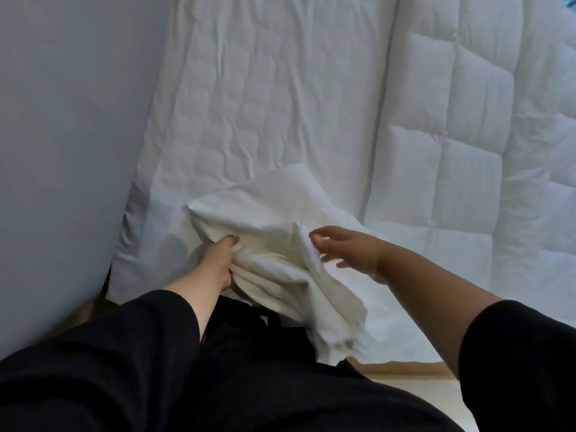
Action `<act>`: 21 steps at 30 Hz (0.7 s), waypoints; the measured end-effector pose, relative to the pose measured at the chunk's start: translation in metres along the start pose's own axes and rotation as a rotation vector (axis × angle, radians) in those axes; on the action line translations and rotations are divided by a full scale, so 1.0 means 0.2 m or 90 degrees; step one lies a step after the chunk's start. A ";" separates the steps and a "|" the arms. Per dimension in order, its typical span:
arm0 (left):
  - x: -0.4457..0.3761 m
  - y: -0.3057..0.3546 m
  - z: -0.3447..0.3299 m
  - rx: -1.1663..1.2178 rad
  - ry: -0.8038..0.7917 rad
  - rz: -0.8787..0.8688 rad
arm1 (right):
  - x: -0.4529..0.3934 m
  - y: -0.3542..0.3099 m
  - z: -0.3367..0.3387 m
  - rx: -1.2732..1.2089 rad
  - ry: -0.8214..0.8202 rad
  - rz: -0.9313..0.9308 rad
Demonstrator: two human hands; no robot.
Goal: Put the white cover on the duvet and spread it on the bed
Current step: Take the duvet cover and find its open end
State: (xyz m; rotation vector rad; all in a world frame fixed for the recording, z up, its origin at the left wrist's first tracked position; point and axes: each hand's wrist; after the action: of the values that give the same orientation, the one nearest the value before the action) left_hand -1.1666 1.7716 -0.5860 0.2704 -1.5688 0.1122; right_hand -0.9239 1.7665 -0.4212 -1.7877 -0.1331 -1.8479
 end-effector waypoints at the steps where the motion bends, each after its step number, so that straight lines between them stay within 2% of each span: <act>1: 0.06 0.00 -0.02 -0.022 -0.009 -0.057 | -0.01 -0.01 -0.02 0.038 0.040 0.013; 4: 0.27 0.00 -0.12 -0.121 -0.134 -0.202 | -0.05 -0.06 -0.08 0.002 0.095 0.075; 6: 0.44 0.02 -0.20 -0.227 -0.259 -0.310 | -0.07 -0.12 -0.11 0.016 0.068 0.107; 8: 0.55 0.04 -0.25 -0.320 -0.328 -0.380 | -0.05 -0.18 -0.13 -0.001 0.021 0.172; 11: 0.70 0.06 -0.32 -0.422 -0.370 -0.439 | 0.07 -0.19 -0.08 -0.075 0.026 0.239; 15: 0.90 0.07 -0.46 -0.583 -0.425 -0.565 | 0.27 -0.11 -0.03 -0.158 0.106 0.301; 18: 0.99 0.05 -0.55 -0.710 -0.462 -0.636 | 0.37 -0.05 -0.01 -0.288 0.206 0.267; 21: 1.02 0.02 -0.61 -0.809 -0.470 -0.681 | 0.40 0.01 0.01 -0.312 0.328 0.220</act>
State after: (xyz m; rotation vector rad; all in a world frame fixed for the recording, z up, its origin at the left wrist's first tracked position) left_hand -1.0486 1.7838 -0.3799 0.0857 -1.6712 -1.9183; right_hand -0.9174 1.7410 -0.3463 -1.4263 0.8294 -2.1163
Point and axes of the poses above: each hand's wrist, its own x-axis away from the middle knuckle, its own z-axis out of the back of the hand, y = z × x, and after that the axes turned 2 degrees about -x, right-handed
